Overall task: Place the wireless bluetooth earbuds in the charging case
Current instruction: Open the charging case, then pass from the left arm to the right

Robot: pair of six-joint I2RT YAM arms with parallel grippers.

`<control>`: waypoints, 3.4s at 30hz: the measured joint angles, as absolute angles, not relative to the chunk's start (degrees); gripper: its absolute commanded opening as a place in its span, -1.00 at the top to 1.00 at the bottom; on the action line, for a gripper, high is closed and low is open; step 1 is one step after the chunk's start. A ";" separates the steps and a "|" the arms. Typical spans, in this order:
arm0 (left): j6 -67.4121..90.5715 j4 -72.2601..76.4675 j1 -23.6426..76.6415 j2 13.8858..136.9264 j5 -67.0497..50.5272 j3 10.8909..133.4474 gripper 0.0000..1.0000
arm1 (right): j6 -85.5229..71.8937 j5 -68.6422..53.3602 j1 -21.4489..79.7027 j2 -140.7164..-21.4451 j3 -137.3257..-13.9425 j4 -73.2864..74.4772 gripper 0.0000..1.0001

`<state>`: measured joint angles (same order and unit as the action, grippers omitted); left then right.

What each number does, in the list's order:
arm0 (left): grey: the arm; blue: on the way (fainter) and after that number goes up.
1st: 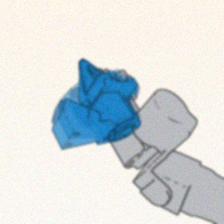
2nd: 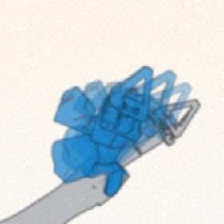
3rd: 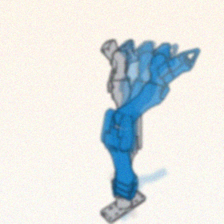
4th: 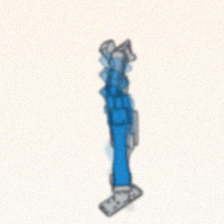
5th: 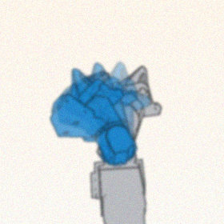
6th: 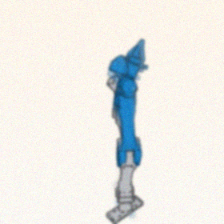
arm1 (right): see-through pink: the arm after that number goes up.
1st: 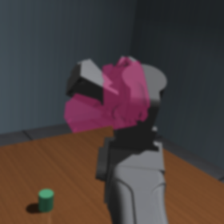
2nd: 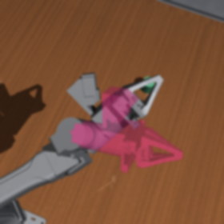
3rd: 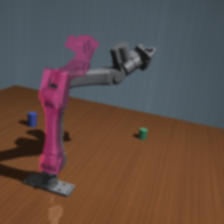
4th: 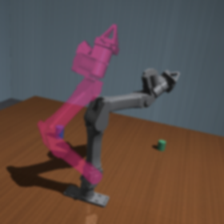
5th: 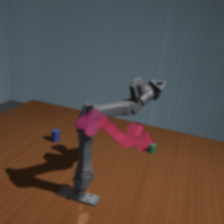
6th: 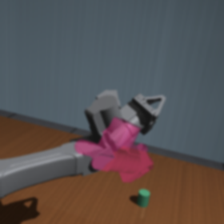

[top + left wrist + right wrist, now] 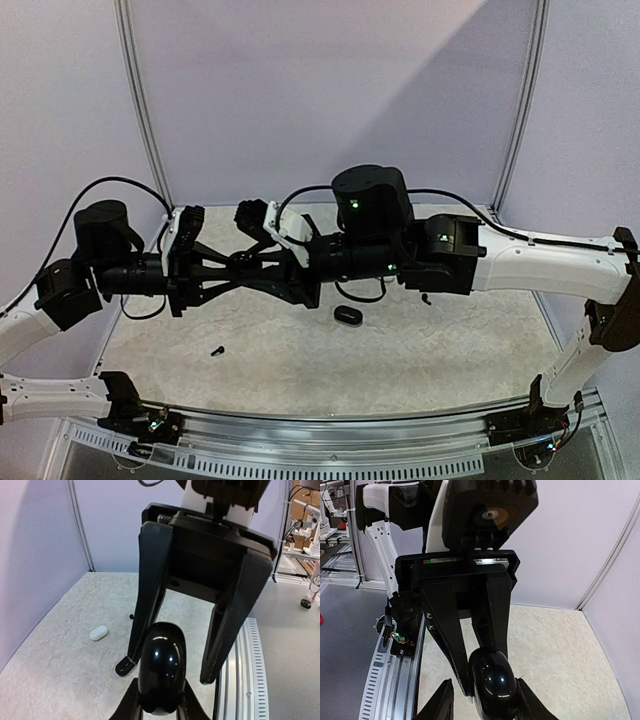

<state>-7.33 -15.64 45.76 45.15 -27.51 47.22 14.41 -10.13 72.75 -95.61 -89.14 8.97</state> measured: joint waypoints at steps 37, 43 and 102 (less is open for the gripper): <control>-18.81 -23.88 45.98 45.78 -31.64 48.18 1.00 | 10.72 -7.29 74.15 -97.43 -94.26 17.37 -0.08; -20.45 -24.45 46.04 45.65 -32.80 48.18 1.00 | 9.23 -6.35 73.19 -97.73 -94.28 18.26 0.03; 5.65 -10.04 46.17 42.65 -37.52 40.36 1.00 | -30.74 11.44 45.58 -87.50 -83.26 42.85 0.01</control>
